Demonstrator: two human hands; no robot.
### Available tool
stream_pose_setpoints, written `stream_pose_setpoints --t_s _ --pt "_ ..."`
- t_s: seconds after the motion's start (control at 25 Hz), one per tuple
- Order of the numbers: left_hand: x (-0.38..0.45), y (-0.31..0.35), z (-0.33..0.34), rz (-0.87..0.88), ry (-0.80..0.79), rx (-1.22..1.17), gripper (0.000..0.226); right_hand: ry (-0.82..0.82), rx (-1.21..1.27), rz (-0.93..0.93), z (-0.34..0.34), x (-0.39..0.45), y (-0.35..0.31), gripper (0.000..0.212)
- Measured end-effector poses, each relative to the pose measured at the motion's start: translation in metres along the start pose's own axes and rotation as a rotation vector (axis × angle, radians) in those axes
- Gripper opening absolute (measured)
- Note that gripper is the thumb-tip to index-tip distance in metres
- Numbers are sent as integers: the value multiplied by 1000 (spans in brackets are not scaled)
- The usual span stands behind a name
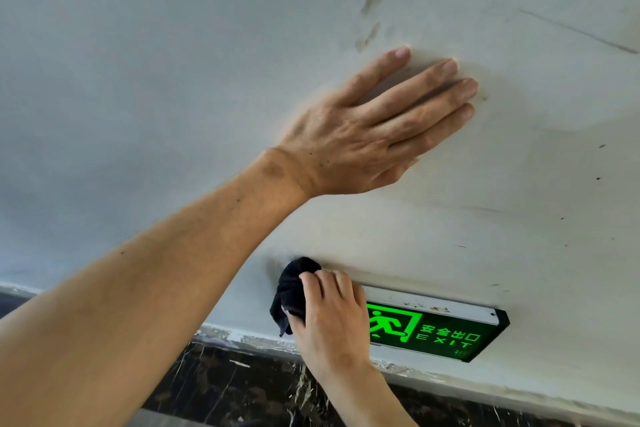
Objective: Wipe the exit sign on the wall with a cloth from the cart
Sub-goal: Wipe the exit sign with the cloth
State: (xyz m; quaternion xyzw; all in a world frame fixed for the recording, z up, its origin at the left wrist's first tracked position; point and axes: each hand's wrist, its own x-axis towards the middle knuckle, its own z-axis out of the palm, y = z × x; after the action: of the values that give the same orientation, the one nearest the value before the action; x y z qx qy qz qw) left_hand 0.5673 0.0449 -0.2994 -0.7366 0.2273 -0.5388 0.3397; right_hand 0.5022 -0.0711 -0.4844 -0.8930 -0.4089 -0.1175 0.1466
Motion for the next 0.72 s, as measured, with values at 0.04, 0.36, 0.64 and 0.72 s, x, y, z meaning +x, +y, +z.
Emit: stream_pose_setpoints --t_s 0.04,0.36,0.64,0.72 --pt "0 -1 0 -1 3 -2 47 -7 -19 9 3 1 0 52" --pt "2 -1 -1 -10 19 -8 45 5 -121 -5 11 -4 8 53" --pt "1 -1 -2 -9 1 14 47 61 -175 62 2 -18 50 44" --pt "0 -2 -1 -5 0 24 48 70 -201 80 -2 -23 64 43"
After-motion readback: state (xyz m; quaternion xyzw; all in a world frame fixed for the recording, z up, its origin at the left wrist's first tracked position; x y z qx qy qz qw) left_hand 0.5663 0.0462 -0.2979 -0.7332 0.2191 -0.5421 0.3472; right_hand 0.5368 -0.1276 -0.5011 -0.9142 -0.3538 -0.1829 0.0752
